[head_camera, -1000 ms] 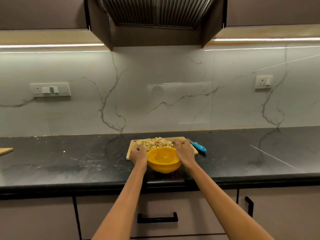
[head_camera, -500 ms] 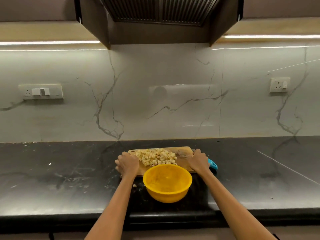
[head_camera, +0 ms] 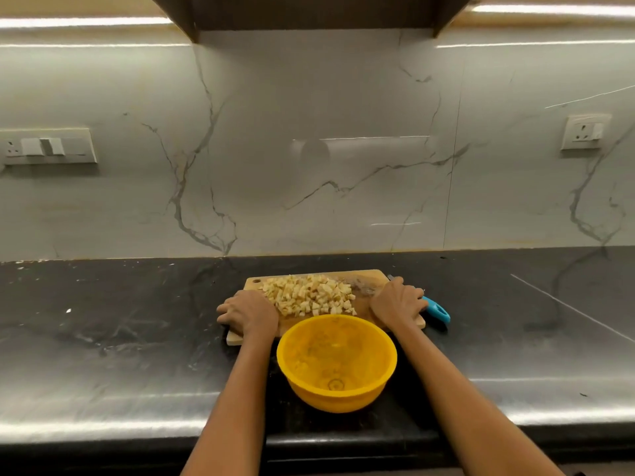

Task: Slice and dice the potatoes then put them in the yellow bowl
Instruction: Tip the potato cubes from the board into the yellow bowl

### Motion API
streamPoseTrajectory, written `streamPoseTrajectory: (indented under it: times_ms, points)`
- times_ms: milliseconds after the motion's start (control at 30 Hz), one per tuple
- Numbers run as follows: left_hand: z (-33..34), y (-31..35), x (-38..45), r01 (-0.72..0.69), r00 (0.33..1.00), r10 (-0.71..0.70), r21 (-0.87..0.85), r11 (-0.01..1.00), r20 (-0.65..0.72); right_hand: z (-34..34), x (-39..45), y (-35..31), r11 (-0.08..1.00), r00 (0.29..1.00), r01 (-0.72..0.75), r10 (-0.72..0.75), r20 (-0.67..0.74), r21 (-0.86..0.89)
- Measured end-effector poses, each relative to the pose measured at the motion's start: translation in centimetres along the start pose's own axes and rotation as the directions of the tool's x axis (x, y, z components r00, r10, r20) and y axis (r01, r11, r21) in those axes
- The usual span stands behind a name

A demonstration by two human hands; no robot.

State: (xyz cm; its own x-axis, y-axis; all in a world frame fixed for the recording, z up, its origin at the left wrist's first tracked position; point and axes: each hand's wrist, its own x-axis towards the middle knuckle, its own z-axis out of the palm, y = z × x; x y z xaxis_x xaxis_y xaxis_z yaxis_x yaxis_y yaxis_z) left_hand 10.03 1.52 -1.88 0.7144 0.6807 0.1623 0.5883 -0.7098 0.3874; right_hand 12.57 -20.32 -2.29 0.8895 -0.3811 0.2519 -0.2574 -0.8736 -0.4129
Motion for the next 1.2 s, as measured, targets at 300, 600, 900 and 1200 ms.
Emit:
streamPoseTrajectory:
  times_ms: [300, 600, 900, 1200]
  points:
    - [-1.0, -0.5, 2.7, 0.109, 0.987, -0.076, -0.244, 0.964, 0.142, -0.1, 1.5, 0.1, 0.978, 0.997, -0.079, 0.082, -0.007, 0.193]
    - [-2.0, 0.0, 2.8, 0.164, 0.98, -0.088, -0.484, 0.86, 0.176, -0.8, 2.6, 0.1, 0.944, 0.991, -0.113, 0.13, -0.033, 0.311]
    - [-5.8, -0.3, 1.2, 0.119, 0.967, 0.025, -0.54, 0.834, 0.252, -4.1, 1.9, 0.0, 0.932, 0.985, -0.051, 0.105, -0.133, 0.358]
    - [-11.7, -1.0, -1.3, -0.027, 0.926, 0.257, -0.631, 0.775, 0.276, -10.1, 0.1, 0.2, 0.92, 0.977, 0.007, 0.077, -0.198, 0.392]
